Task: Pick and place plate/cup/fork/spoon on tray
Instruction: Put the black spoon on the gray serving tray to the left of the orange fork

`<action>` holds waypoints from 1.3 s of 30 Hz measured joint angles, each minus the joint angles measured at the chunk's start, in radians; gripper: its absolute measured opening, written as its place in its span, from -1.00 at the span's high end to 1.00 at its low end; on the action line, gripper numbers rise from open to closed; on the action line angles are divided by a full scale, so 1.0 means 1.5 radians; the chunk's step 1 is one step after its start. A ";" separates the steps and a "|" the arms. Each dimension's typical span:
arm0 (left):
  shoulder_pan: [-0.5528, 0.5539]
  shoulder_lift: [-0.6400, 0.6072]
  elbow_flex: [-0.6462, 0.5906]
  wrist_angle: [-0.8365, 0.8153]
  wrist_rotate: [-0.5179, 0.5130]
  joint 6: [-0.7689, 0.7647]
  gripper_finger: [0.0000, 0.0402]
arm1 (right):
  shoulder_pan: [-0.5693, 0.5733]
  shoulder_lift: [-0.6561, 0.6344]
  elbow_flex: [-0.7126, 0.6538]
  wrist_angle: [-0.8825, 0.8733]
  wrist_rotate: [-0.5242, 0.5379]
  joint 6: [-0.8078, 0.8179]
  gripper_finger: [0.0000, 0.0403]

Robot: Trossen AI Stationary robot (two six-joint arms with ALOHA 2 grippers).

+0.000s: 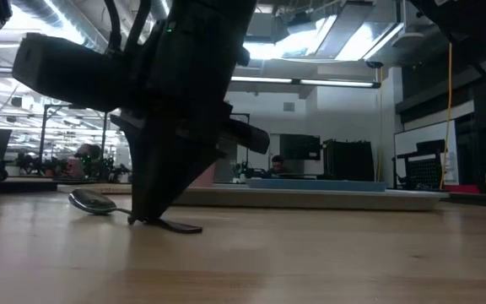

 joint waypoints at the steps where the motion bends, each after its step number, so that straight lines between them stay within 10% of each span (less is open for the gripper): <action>1: 0.000 0.000 0.000 0.000 0.000 0.000 0.82 | 0.000 0.000 0.000 0.000 0.000 0.000 0.94; 25: 0.000 0.000 0.000 0.000 0.001 0.000 0.82 | -0.010 -0.025 0.009 0.065 0.082 0.068 0.98; 39: 0.000 0.000 0.000 0.000 0.000 0.000 0.82 | -0.050 -0.028 -0.001 0.147 0.022 -0.207 0.56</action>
